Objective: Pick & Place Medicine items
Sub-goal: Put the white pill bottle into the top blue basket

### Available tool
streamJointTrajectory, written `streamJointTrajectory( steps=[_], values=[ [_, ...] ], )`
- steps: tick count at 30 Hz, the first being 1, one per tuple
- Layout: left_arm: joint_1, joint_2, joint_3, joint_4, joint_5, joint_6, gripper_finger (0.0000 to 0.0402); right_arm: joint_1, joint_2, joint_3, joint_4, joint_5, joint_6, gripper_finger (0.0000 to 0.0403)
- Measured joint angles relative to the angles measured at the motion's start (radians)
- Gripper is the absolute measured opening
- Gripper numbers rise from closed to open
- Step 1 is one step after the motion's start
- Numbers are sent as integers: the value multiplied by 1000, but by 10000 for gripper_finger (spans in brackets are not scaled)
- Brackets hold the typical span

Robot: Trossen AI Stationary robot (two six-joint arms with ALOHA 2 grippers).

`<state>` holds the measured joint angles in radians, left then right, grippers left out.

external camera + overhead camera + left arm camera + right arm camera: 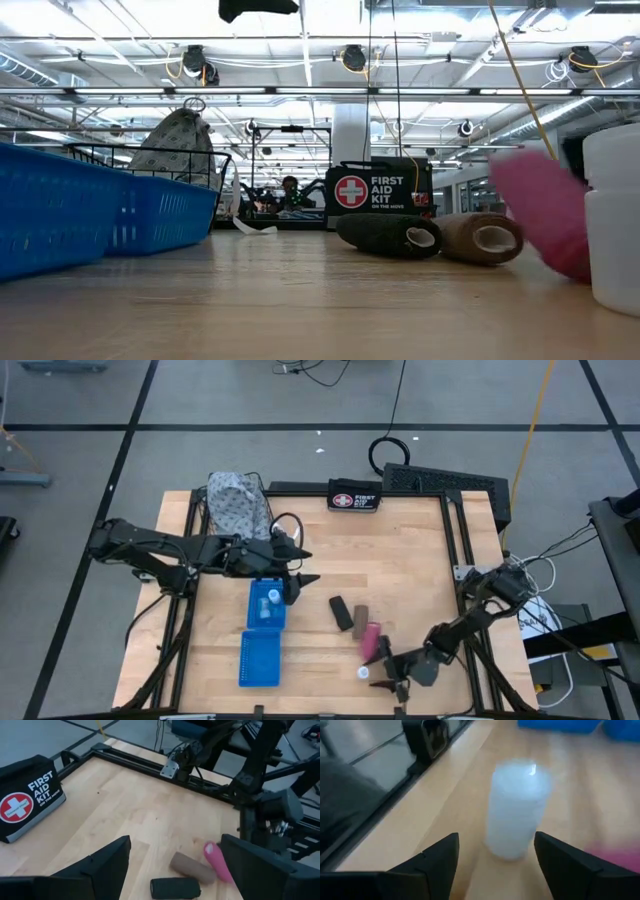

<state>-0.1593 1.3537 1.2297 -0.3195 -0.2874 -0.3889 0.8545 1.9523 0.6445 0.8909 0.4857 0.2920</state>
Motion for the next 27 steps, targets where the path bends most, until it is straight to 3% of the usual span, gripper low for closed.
streamJointTrajectory(
  steps=[3,13,27],
  values=[
    [0,5,0,5,0,-2,311,-28,38,12,3,-44,14,232],
    [0,29,0,12,-2,25,314,-55,73,14,64,-45,29,192],
    [3,67,0,34,-1,19,308,-69,76,12,111,-45,23,179]
  ],
)
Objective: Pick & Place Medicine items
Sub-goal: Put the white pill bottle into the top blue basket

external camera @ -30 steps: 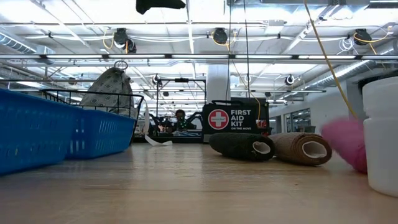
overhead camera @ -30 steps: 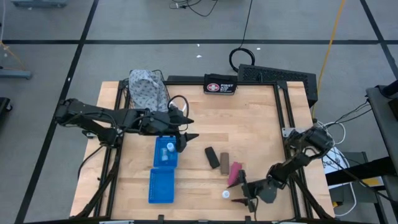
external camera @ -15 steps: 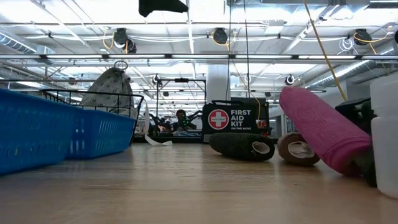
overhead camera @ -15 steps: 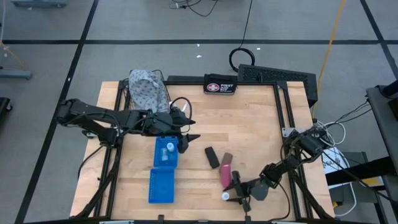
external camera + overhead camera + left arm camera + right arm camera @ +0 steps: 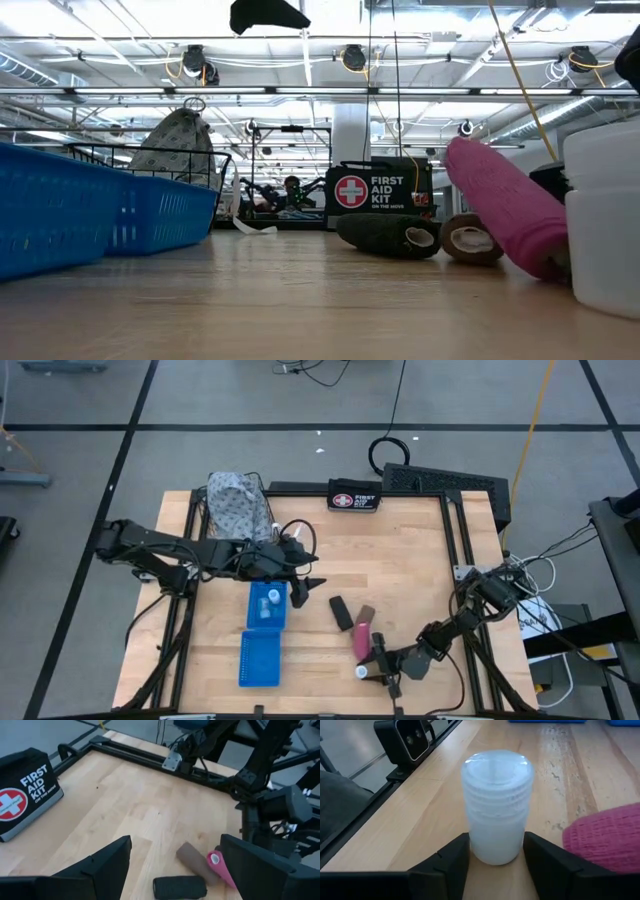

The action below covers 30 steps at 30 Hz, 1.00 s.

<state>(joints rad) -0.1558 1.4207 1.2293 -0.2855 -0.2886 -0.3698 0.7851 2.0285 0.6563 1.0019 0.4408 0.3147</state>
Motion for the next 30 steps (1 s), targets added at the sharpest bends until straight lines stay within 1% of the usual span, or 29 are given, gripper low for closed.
streamJointTrajectory(
  steps=[5,8,11,16,24,26,30],
  values=[
    [0,19,0,4,0,-2,307,-13,0,0,-5,-8,11,206],
    [0,32,1,12,-1,-2,310,-14,-1,0,-7,-5,-12,210],
    [0,41,0,11,0,-2,315,-14,-1,0,-6,-1,-36,192],
    [0,51,0,3,3,-16,313,-15,0,0,20,3,-71,119],
    [0,61,1,1,6,-63,301,-15,-8,0,41,4,-92,115],
    [0,65,0,-2,53,-98,302,-20,-25,0,44,5,-94,115],
    [11,65,22,-1,181,-137,300,-50,-86,0,25,1,-76,115]
  ],
)
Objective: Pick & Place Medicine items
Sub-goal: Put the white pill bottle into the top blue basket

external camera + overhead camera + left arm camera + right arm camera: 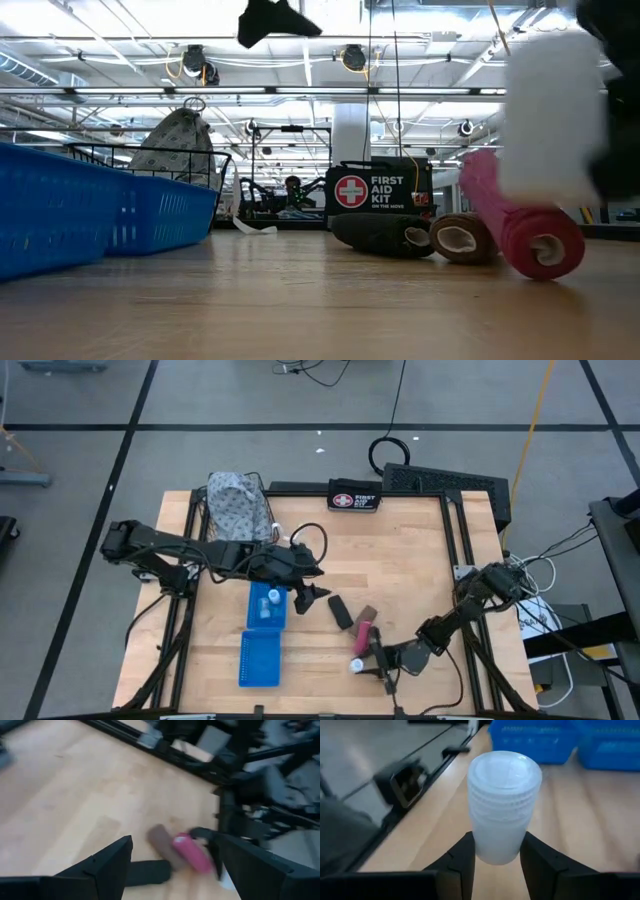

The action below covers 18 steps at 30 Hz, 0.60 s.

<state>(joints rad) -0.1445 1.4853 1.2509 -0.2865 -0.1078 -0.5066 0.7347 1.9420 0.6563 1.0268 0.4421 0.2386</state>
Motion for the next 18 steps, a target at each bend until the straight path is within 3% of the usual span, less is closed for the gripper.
streamJointTrajectory(
  steps=[3,7,14,18],
  values=[
    [-1,7,37,-34,64,10,293,-40,-81,0,-103,-3,12,115],
    [-10,57,149,-207,81,48,284,-113,-188,0,-273,-28,11,115],
    [-44,256,378,-485,82,212,274,-276,-290,0,-454,-79,5,115],
    [-58,359,446,-523,85,315,274,-344,-298,0,-473,-108,3,115]
  ],
)
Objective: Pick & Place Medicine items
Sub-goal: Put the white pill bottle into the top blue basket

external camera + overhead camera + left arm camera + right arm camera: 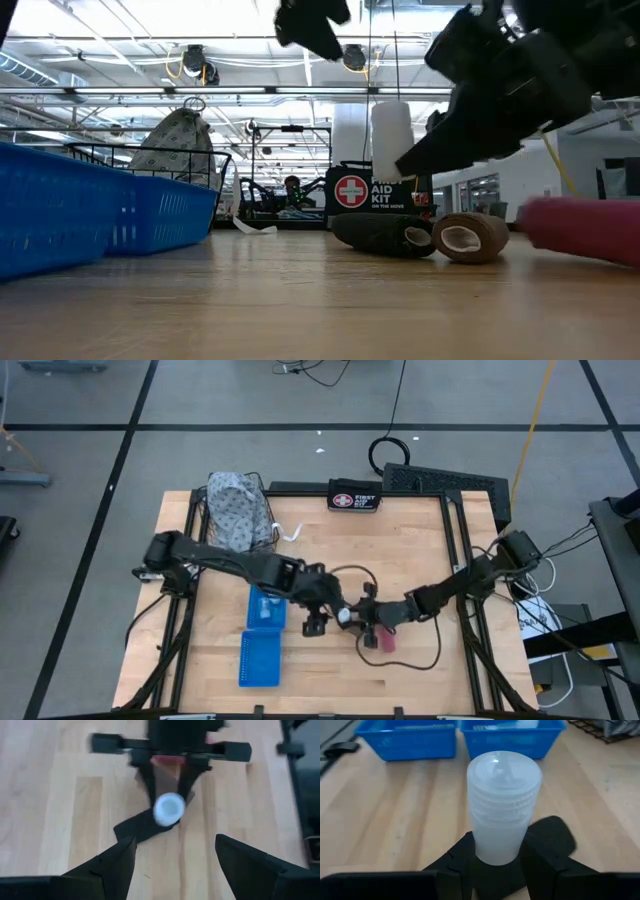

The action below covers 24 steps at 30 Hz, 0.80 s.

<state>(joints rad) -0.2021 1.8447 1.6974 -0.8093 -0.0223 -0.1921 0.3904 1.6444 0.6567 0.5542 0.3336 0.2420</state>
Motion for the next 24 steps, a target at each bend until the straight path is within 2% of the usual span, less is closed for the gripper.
streamJointTrajectory(
  steps=[4,12,20,24],
  values=[
    [-5,59,15,23,-3,78,273,-36,0,0,-7,-24,0,115],
    [9,126,15,85,-28,134,274,-47,1,0,13,-25,-26,115],
    [48,146,10,112,-26,109,273,-42,1,0,25,-23,-50,115],
    [57,146,8,110,25,92,273,-42,1,0,26,-29,-57,115]
  ],
)
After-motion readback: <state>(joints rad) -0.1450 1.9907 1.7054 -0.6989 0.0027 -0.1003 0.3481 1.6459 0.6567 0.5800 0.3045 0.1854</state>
